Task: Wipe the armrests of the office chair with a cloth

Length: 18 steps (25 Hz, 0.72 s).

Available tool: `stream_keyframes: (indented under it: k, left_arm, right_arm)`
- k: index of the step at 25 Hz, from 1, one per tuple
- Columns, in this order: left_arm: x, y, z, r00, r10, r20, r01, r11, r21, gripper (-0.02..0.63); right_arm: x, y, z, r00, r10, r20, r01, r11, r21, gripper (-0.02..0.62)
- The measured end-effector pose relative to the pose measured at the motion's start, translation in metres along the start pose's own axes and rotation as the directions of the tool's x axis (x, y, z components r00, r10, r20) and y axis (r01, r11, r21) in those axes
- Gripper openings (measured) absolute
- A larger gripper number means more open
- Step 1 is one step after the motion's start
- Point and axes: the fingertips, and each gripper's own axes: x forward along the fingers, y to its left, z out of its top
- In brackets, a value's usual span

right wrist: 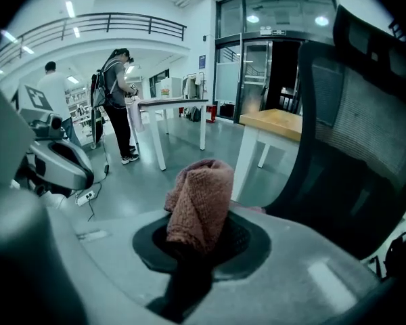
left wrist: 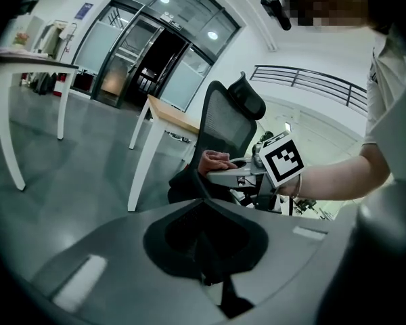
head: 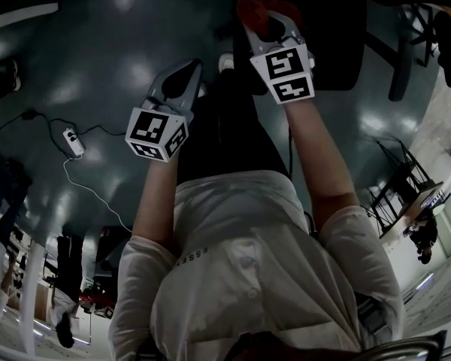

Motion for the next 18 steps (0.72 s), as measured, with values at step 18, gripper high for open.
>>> stream_keyframes:
  k: [18]
  left_arm:
    - [-0.051, -0.025, -0.034, 0.998, -0.062, -0.003, 0.062, 0.997, 0.044, 0.017]
  right_arm:
    - [-0.053, 0.093, -0.048, 1.000, 0.020, -0.005, -0.019, 0.995, 0.101, 0.049]
